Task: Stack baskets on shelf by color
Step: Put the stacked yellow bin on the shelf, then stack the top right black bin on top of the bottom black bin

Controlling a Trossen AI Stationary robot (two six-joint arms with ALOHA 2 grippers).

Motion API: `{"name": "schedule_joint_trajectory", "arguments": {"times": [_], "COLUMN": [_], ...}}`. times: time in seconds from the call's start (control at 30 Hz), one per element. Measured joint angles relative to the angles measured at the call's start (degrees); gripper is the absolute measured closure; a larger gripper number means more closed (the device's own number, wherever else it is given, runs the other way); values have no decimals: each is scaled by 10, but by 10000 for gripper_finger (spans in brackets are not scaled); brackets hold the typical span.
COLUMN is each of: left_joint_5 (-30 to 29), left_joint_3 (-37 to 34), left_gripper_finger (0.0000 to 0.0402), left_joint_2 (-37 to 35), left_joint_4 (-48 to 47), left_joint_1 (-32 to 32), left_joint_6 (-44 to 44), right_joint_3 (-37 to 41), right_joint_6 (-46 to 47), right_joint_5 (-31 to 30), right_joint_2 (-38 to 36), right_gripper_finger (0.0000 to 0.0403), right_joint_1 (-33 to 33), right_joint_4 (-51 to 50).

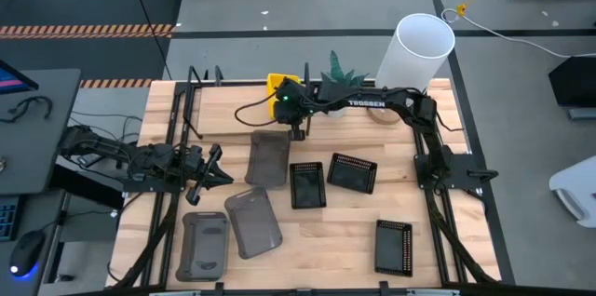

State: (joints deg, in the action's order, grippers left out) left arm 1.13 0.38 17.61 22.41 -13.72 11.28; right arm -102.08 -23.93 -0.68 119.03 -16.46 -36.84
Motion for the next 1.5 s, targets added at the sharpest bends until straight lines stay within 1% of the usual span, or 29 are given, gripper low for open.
{"name": "schedule_joint_trajectory", "arguments": {"times": [0.27,0.37,0.47,0.67,0.87,1.07,1.13,1.23,1.4,1.5], "left_joint_5": [0,0,0,0,0,0,0,0,0,0], "left_joint_3": [0,0,0,0,0,0,0,0,0,0], "left_gripper_finger": [367,371,371,363,361,369,371,372,365,363], "left_joint_2": [0,0,0,0,0,0,0,0,0,0], "left_joint_4": [0,0,0,0,0,0,0,0,0,0], "left_joint_1": [0,0,0,0,0,0,0,0,0,0], "left_joint_6": [0,0,0,0,0,0,0,0,0,0], "right_joint_3": [26,33,38,39,39,39,31,13,-43,-64], "right_joint_6": [-1,0,1,19,43,56,57,48,38,43], "right_joint_5": [1,-2,-12,-13,-12,-12,-14,-45,-71,-85], "right_joint_2": [0,0,0,0,0,0,0,0,-1,-1], "right_gripper_finger": [391,383,367,328,300,275,266,255,245,245], "right_joint_1": [-3,-3,-2,-2,-1,5,8,18,50,82], "right_joint_4": [28,37,39,39,39,56,56,52,13,-35]}}
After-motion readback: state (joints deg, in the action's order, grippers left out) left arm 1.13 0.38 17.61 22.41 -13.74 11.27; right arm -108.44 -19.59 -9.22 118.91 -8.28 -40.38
